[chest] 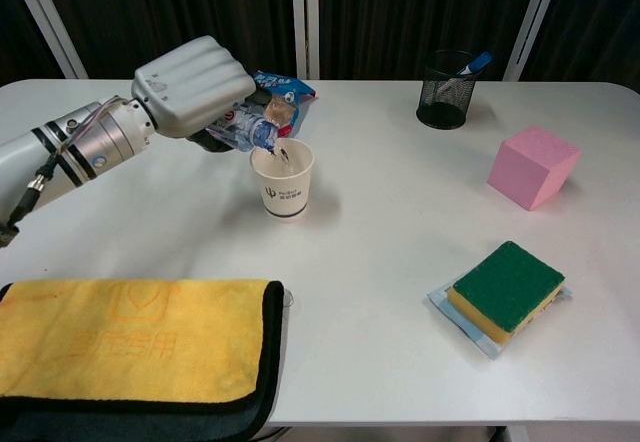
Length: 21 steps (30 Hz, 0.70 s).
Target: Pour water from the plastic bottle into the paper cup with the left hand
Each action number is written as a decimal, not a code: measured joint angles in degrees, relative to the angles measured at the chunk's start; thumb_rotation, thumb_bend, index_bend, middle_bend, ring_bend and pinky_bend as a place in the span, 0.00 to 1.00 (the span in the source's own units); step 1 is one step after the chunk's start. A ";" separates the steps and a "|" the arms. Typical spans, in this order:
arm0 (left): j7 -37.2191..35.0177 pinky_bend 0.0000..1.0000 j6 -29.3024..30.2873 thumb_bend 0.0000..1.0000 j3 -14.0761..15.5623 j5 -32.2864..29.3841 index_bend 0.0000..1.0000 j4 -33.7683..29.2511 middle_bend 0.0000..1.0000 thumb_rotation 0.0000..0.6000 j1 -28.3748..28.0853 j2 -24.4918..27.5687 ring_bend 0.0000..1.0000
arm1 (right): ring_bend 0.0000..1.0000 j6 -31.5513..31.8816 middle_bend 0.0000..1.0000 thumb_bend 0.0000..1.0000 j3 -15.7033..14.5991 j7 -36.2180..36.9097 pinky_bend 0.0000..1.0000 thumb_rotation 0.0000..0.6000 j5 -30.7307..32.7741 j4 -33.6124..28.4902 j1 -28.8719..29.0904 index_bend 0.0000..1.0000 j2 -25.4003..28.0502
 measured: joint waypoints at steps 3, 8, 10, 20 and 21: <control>0.07 0.64 -0.08 0.38 0.05 -0.25 0.73 -0.01 0.72 1.00 -0.07 -0.04 0.62 | 0.00 -0.03 0.00 0.20 -0.05 0.07 0.00 0.84 -0.08 0.06 0.02 0.00 -0.05; -0.28 0.64 -0.49 0.38 -0.04 -0.78 0.73 -0.13 0.72 1.00 -0.09 -0.07 0.62 | 0.00 -0.04 0.00 0.20 -0.05 0.12 0.00 0.84 -0.01 0.22 0.00 0.00 -0.07; -0.17 0.64 -0.49 0.38 0.04 -0.84 0.73 -0.02 0.72 1.00 -0.15 -0.10 0.62 | 0.00 -0.03 0.00 0.20 -0.01 0.12 0.00 0.84 0.05 0.25 0.00 0.00 -0.08; 0.06 0.64 -0.62 0.38 0.44 -1.08 0.73 0.34 0.72 1.00 -0.28 -0.23 0.62 | 0.00 -0.21 0.00 0.20 0.01 0.12 0.00 0.84 0.16 0.42 0.07 0.00 -0.23; -0.10 0.64 -0.67 0.38 0.40 -1.20 0.73 0.30 0.72 1.00 -0.24 -0.24 0.62 | 0.00 -0.24 0.00 0.20 0.01 0.13 0.00 0.84 0.17 0.42 0.08 0.00 -0.22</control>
